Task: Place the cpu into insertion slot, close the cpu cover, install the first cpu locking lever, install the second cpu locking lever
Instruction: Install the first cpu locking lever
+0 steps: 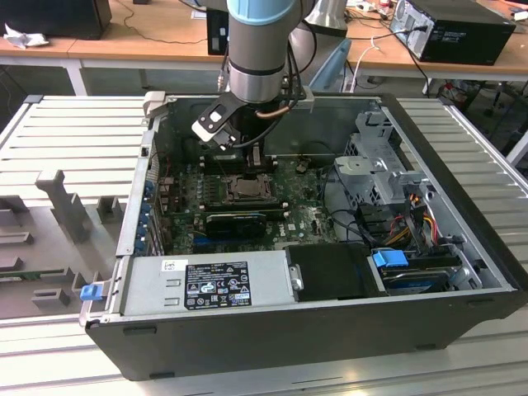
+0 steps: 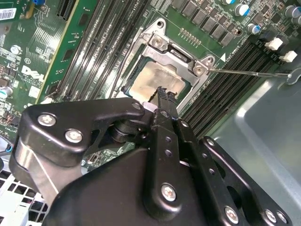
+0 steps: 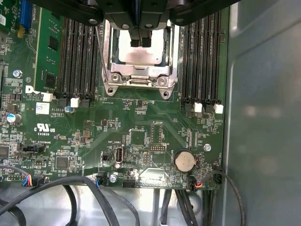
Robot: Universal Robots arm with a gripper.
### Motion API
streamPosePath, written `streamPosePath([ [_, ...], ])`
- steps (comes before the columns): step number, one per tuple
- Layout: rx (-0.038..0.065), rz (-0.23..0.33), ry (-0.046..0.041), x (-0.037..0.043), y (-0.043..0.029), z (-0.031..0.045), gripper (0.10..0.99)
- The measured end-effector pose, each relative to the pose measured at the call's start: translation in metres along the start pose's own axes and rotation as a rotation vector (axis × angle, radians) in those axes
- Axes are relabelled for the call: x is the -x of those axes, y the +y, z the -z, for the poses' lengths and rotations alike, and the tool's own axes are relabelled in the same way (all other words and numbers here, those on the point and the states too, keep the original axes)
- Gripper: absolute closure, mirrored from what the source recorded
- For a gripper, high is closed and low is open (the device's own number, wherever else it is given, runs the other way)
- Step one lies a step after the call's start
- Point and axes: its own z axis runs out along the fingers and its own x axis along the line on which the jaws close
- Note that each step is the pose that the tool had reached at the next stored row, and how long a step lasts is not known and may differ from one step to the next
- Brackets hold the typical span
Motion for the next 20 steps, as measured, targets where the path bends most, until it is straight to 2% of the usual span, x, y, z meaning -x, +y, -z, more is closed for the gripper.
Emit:
streamPosePath([
  [4,0.0,0.0,0.0,-0.0001,-0.0002,0.0013,0.98],
  [6,0.0,0.0,0.0001,-0.0003,-0.0001,0.0051,0.98],
  [9,0.0,0.0,0.0001,-0.0007,-0.0001,0.0136,0.98],
  [12,0.0,0.0,0.0001,-0.0014,0.0,0.0262,0.98],
  [13,0.0,0.0,0.0001,-0.0019,0.0,0.0347,0.98],
  [16,0.0,0.0,0.0001,-0.0027,0.0001,0.0503,0.98],
  [18,0.0,0.0,-0.0001,-0.003,0.0002,0.0555,0.98],
  [20,-0.001,0.015,0.0002,-0.003,0.0002,0.0558,0.98],
])
